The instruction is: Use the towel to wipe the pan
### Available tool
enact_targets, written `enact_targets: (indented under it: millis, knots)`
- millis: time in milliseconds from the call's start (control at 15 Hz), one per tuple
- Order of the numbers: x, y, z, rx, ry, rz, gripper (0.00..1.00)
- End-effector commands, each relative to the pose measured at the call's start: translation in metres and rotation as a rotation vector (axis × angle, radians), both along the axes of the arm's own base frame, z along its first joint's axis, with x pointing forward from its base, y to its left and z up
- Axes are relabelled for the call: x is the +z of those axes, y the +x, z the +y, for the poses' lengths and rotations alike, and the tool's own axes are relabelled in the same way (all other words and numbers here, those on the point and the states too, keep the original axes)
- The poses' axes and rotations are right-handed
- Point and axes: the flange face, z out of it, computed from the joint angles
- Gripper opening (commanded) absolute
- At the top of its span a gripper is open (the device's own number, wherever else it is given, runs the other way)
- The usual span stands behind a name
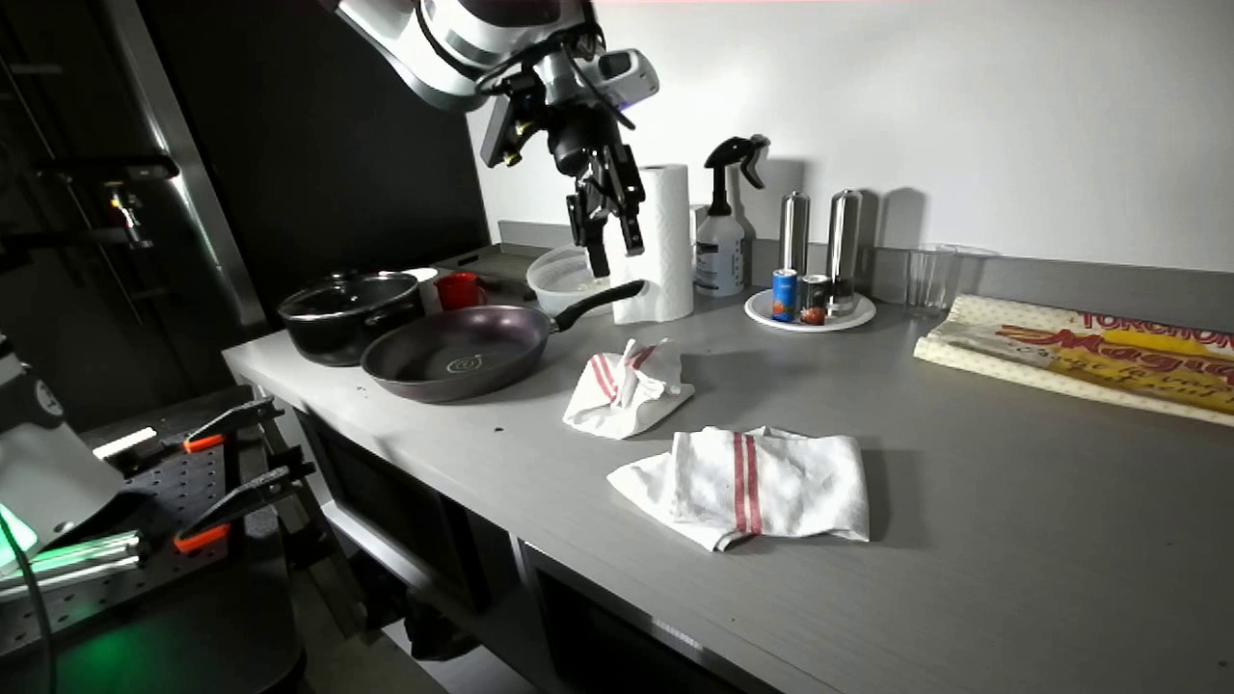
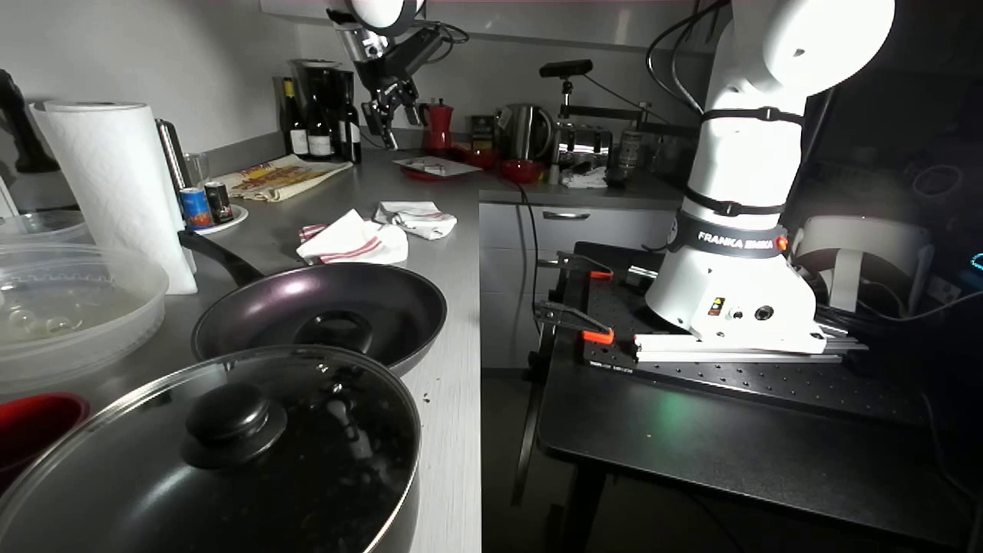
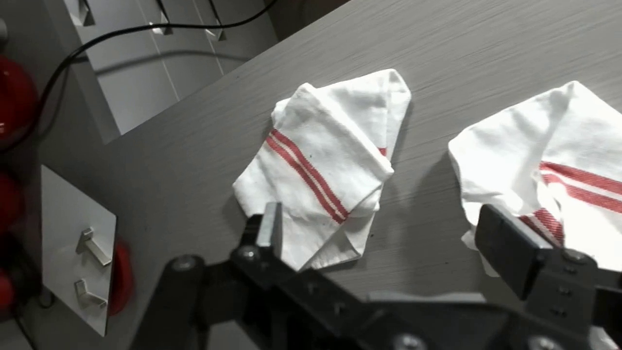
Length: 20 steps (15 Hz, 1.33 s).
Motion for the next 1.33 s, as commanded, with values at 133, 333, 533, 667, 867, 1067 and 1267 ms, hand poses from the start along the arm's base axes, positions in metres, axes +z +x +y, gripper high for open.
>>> enact_targets:
  millis: [133,333,533,667,867,1067,1267]
  knots:
    - [-0.024,0.013,-0.031,0.166,0.017,0.046,1.00]
    - [-0.045,0.024,-0.035,0.248,0.048,0.078,1.00]
    - [-0.064,0.039,-0.034,0.327,0.086,0.115,1.00]
    - [-0.077,0.050,-0.029,0.374,0.117,0.145,1.00]
    - [-0.095,0.064,-0.017,0.457,0.181,0.177,1.00]
    - [-0.109,0.073,-0.003,0.533,0.252,0.211,1.00]
    - [-0.123,0.077,0.012,0.592,0.309,0.252,1.00]
